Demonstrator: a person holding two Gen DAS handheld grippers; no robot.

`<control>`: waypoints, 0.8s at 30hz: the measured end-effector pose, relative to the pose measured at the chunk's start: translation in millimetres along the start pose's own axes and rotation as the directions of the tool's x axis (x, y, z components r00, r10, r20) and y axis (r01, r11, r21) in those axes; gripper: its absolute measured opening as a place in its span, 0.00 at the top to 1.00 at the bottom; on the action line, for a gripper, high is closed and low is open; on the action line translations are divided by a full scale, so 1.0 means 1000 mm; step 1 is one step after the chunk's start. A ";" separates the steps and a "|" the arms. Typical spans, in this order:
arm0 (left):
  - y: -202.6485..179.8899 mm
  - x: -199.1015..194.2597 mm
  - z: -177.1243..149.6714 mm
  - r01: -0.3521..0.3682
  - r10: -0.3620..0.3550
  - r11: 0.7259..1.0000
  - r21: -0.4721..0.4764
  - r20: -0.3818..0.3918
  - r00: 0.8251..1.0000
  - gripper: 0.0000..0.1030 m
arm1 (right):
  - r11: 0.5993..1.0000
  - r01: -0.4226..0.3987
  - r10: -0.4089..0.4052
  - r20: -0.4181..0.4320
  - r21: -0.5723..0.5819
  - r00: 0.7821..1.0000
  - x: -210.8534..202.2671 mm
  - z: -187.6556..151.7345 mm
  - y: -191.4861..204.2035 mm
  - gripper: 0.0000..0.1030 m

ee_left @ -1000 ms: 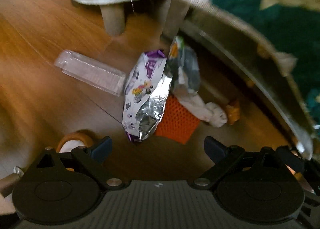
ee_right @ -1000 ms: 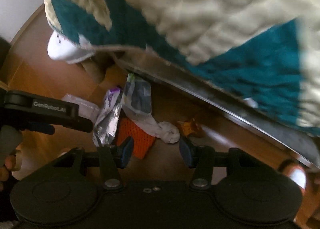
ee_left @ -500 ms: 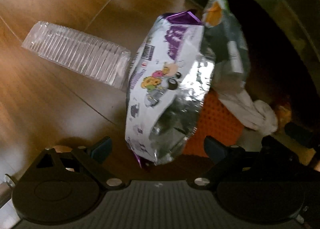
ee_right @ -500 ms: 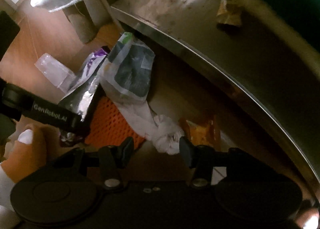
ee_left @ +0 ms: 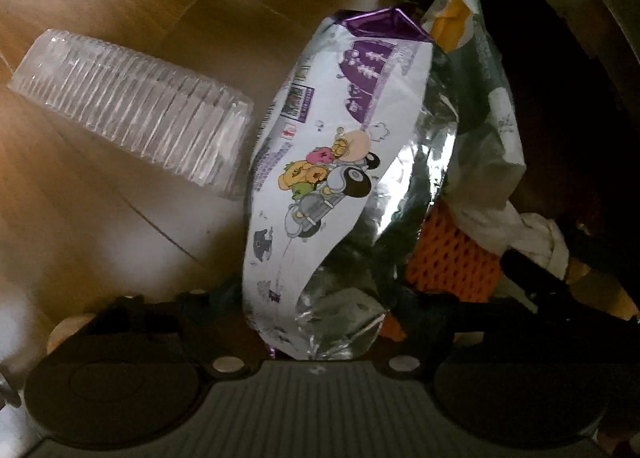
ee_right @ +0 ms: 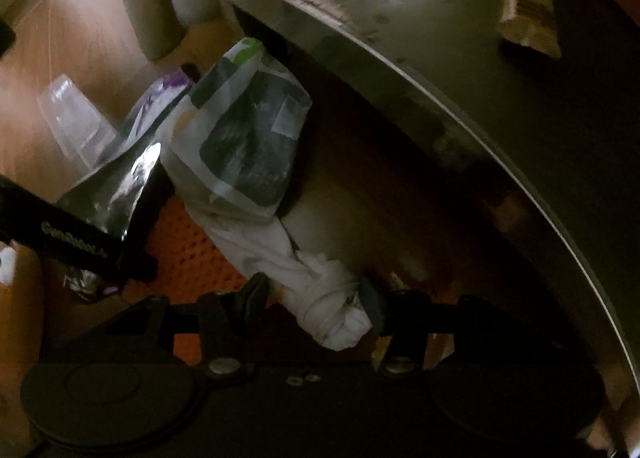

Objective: Collect trash
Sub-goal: 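Grasp the purple-silver snack bag with the left tool while the right tool grasps the white cloth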

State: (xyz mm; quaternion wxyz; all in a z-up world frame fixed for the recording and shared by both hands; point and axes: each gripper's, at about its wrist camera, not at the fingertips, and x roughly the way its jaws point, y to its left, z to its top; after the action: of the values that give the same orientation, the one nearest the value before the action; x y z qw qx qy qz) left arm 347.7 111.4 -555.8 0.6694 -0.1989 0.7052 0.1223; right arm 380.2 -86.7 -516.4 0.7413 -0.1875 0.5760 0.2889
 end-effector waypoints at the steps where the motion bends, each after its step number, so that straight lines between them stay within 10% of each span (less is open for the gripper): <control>1: 0.002 0.005 0.002 0.004 -0.004 1.000 0.002 0.002 1.000 0.35 | 1.000 0.009 -0.009 -0.005 -0.014 1.000 0.001 0.000 0.001 0.52; 5: 0.003 0.003 0.003 0.028 -0.028 0.999 -0.017 0.005 1.000 0.50 | 0.999 0.017 -0.017 -0.007 -0.032 1.000 0.000 0.001 0.005 0.61; 6: 0.004 0.002 0.004 0.040 -0.040 0.999 -0.023 0.001 0.999 0.55 | 0.999 0.019 -0.019 -0.012 -0.032 1.000 0.000 0.000 0.005 0.81; 24: 0.001 -0.093 -0.030 0.101 -0.100 0.995 -0.016 0.053 0.994 0.70 | 0.991 0.038 -0.042 0.032 0.131 0.999 -0.115 -0.015 0.015 0.82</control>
State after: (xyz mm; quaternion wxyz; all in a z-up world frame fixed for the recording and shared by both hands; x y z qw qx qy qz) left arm 323.0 109.8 -461.7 0.6912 -0.2370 0.6753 0.1003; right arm 339.5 -108.7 -408.7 0.7674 -0.1453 0.5770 0.2389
